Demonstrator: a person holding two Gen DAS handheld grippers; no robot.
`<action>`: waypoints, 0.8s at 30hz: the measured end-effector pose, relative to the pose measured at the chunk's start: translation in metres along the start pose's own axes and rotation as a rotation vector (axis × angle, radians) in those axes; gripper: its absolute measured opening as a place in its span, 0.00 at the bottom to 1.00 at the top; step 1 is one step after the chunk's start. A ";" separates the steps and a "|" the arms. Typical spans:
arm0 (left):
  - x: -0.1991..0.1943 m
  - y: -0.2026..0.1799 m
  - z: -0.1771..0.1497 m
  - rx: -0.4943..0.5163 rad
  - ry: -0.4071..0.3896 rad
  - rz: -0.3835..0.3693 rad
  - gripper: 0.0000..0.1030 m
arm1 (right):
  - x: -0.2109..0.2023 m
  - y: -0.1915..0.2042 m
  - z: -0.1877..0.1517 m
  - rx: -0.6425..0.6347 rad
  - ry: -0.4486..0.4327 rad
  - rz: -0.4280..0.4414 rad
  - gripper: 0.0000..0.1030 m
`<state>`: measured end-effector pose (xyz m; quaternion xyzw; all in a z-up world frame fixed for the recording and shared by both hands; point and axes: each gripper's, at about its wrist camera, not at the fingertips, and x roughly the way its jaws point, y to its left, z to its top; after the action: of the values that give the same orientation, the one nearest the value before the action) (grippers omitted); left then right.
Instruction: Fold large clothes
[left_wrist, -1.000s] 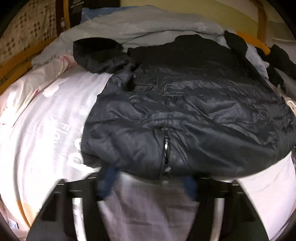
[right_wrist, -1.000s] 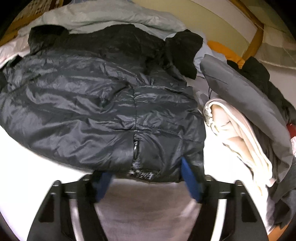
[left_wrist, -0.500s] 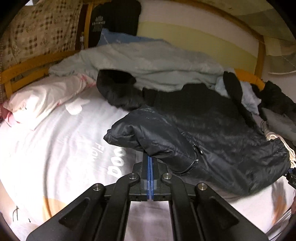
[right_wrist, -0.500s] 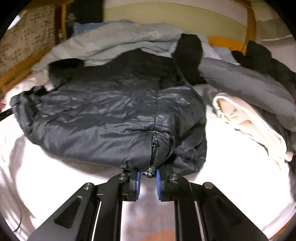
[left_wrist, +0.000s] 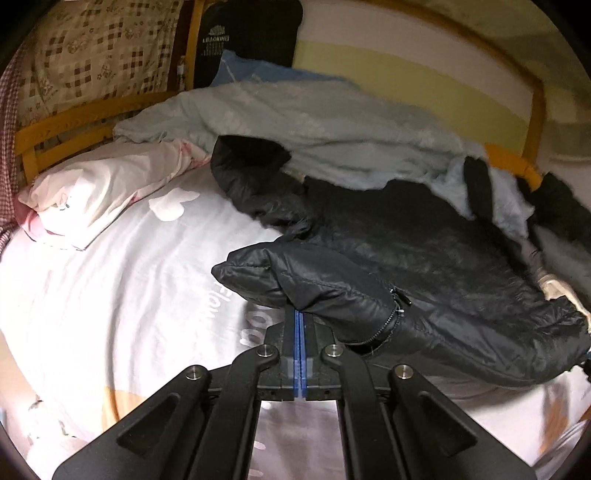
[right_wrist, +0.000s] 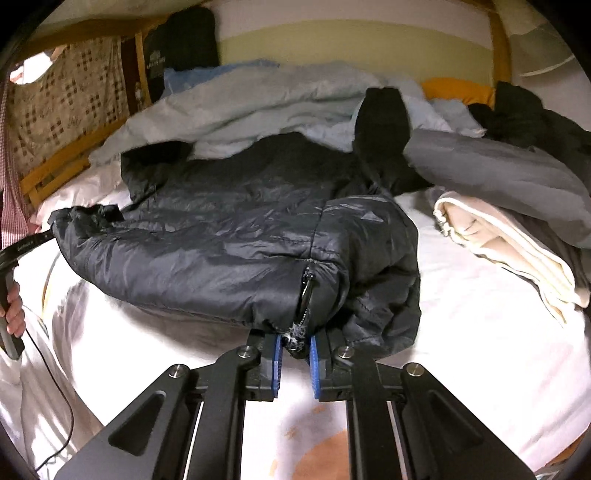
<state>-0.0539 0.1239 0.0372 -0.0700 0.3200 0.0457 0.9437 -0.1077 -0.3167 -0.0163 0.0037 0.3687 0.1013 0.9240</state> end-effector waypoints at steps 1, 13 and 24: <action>0.006 -0.001 0.004 0.010 0.019 0.009 0.00 | 0.007 -0.004 0.007 0.010 0.048 0.007 0.15; 0.097 -0.026 0.058 0.197 0.136 0.131 0.00 | 0.081 -0.047 0.113 0.071 0.188 0.045 0.53; 0.166 -0.023 0.047 0.256 0.180 0.208 0.00 | 0.088 -0.058 0.113 0.058 -0.191 -0.209 0.72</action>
<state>0.1087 0.1156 -0.0250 0.0804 0.4119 0.0953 0.9026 0.0420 -0.3492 0.0011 0.0017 0.2803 -0.0068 0.9599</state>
